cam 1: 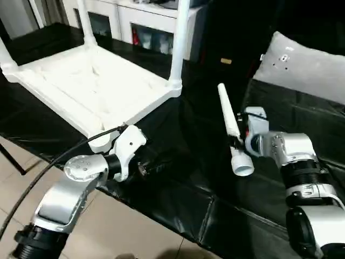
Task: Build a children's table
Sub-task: Pick table leg
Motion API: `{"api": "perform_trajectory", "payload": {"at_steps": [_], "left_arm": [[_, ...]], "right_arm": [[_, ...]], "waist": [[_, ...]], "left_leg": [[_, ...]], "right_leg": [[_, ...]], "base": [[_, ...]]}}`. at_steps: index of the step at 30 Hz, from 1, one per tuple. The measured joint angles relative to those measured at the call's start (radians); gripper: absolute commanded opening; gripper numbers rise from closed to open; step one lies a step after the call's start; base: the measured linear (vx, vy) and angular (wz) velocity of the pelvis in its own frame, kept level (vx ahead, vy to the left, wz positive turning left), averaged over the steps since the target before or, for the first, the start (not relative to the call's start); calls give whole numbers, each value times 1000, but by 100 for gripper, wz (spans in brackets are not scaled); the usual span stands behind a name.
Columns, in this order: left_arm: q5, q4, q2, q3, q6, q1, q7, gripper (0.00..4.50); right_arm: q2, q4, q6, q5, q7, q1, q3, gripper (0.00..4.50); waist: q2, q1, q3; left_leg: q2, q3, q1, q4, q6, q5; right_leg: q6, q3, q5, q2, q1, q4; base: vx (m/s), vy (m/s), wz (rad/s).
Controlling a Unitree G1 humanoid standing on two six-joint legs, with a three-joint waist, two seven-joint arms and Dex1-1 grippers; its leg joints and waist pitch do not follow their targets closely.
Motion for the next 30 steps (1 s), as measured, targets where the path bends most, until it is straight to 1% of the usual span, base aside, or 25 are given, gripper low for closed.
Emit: {"api": "perform_trajectory", "payload": {"at_steps": [1,5,7,10,11,12,14,17,20,22,24,27,30], "left_arm": [[-3,-1,0,0,1,0,-3,450],[-4,-1,-1,-5,7,-5,-6,450],[-4,0,-2,-10,9,-7,-6,450],[-4,0,-8,-20,8,-9,-4,450],[-4,0,-12,-22,8,-9,-3,450],[-4,0,-17,-24,8,-10,-2,450],[-4,0,-21,-27,8,-10,2,450],[-4,0,-23,-28,8,-10,6,450],[-4,0,-23,-28,8,-10,6,450],[-4,0,-26,-29,7,-10,9,450],[-4,3,-32,-29,6,-10,17,450],[-4,6,-35,-29,6,-10,20,450],[-4,6,-38,-30,6,-10,21,450]], "right_arm": [[-1,3,10,5,12,-2,0,321],[-10,12,44,15,35,-16,0,278],[-20,12,51,16,44,-16,1,271],[-31,12,62,16,59,-16,11,240],[-33,12,63,15,64,-16,14,240],[-37,11,66,15,73,-16,20,226],[-37,11,68,16,82,-16,22,219],[-38,11,69,16,90,-16,23,194],[-39,11,69,15,96,-15,26,187],[-28,4,56,30,73,-4,-4,186],[-27,2,54,39,63,0,-22,186],[-26,0,55,46,57,4,-35,185],[-25,-16,57,47,56,13,-37,185]], "waist": [[1,0,0],[5,0,3],[6,1,4],[6,3,4],[6,4,4],[6,5,4],[6,6,4],[6,6,4],[5,7,4],[5,8,5],[5,9,5],[5,8,5],[5,8,5]], "left_leg": [[0,0,0,0,0,0],[1,0,1,0,-1,1],[1,0,1,0,-2,1],[1,1,1,0,-3,2],[1,1,1,0,-3,3],[1,1,1,0,-2,3],[1,1,0,0,-2,4],[2,2,0,0,-2,4],[2,2,0,0,-2,4],[2,3,0,0,-2,4],[2,3,0,0,-1,4],[2,3,0,0,-1,4],[2,4,0,0,-1,4]], "right_leg": [[0,0,0,0,0,0],[-1,0,2,0,1,1],[-1,0,2,0,1,2],[-1,0,2,0,1,2],[-1,0,2,0,1,2],[-1,0,2,0,1,2],[-1,0,2,0,1,2],[-1,0,2,0,1,2],[-1,0,2,0,1,2],[-1,0,2,0,1,1],[-1,0,2,0,1,1],[-1,0,2,0,1,1],[-1,-1,2,0,1,1]], "base": [[0,0,0],[0,0,0],[0,0,0],[0,0,0],[0,0,0],[0,0,0],[0,0,0],[0,0,0],[0,0,0],[0,0,0],[0,0,0],[0,0,0],[0,0,0]]}}
